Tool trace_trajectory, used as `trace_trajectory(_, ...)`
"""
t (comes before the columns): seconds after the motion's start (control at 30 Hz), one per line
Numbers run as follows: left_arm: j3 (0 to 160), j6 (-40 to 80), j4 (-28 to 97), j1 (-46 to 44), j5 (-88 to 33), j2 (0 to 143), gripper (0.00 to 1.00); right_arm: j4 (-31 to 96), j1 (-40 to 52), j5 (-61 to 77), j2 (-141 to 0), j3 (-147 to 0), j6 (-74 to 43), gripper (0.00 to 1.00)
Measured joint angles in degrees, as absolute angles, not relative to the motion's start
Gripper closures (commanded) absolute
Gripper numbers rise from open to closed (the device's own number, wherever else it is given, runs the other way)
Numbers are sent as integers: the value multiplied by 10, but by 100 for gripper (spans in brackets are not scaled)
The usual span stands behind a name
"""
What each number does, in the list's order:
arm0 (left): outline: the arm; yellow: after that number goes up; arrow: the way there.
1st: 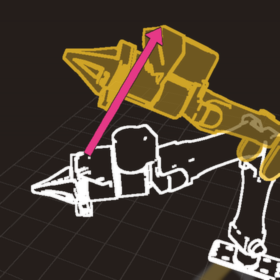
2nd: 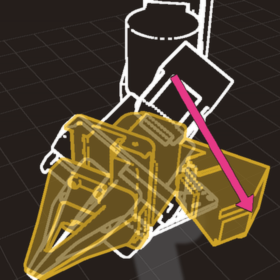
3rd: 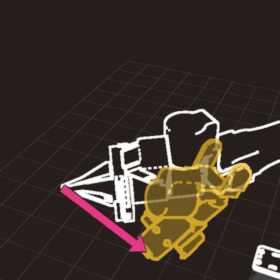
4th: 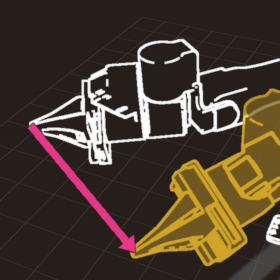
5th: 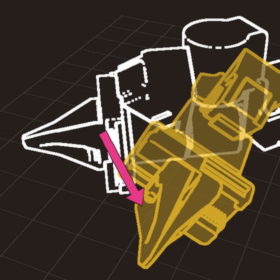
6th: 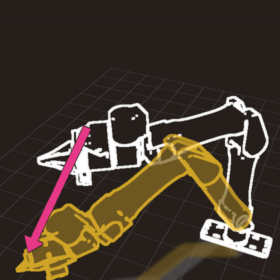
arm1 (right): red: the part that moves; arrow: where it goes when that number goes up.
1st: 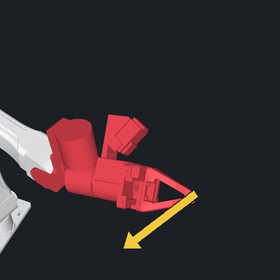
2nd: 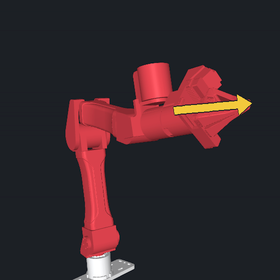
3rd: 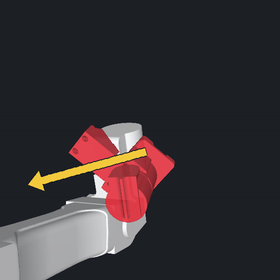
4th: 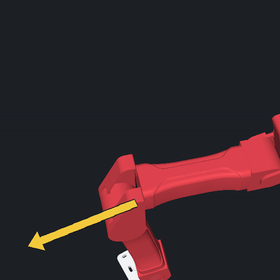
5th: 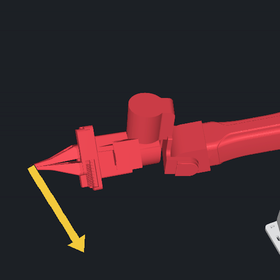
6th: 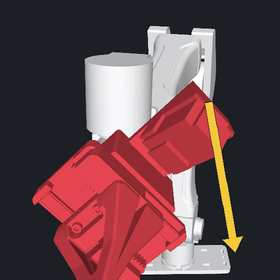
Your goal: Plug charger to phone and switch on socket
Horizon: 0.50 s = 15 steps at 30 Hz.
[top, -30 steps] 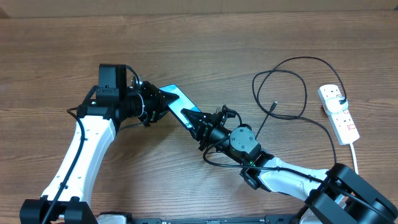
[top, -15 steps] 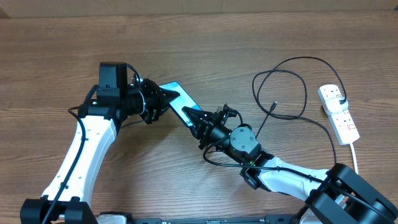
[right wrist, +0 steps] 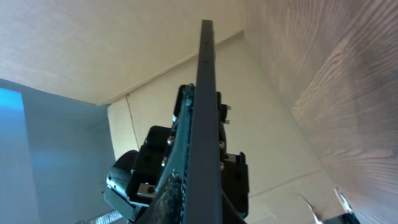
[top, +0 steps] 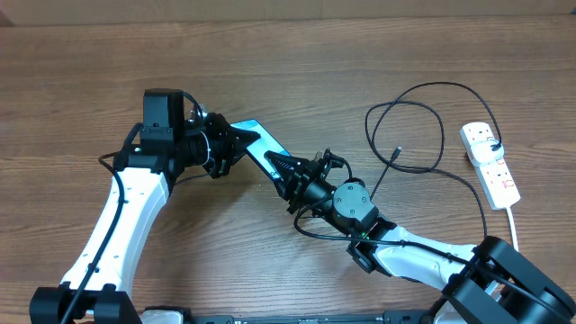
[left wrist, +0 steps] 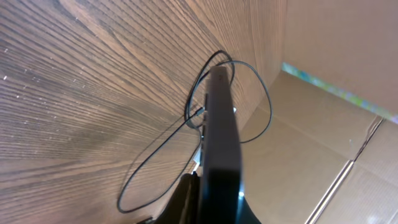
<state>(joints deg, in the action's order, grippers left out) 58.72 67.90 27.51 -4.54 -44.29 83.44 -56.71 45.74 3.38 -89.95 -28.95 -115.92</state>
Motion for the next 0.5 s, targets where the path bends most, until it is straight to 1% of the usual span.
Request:
trace_trajectory(0.13,587,700,269,-45,-440,835,96,-568,457,31,-900,-290,-1159,67)
trace_trajectory(0.23,587,708,266,-45,-423,835,96,-566,458,38,-900,-290,-1159,47)
trace_trajectory(0.27,587,708,265,-45,-413,835,96,-563,458,41,-900,-290,-1159,32)
trace_trajectory(0.33,587,705,265,-45,-388,835,96,-553,458,46,-900,-290,-1159,14)
trace_trajectory(0.37,587,703,263,-44,-379,835,96,-546,458,48,-900,-290,-1159,1)
trace_trajectory(0.5,587,654,260,-30,-347,835,96,-471,458,55,-899,-292,-1159,0)
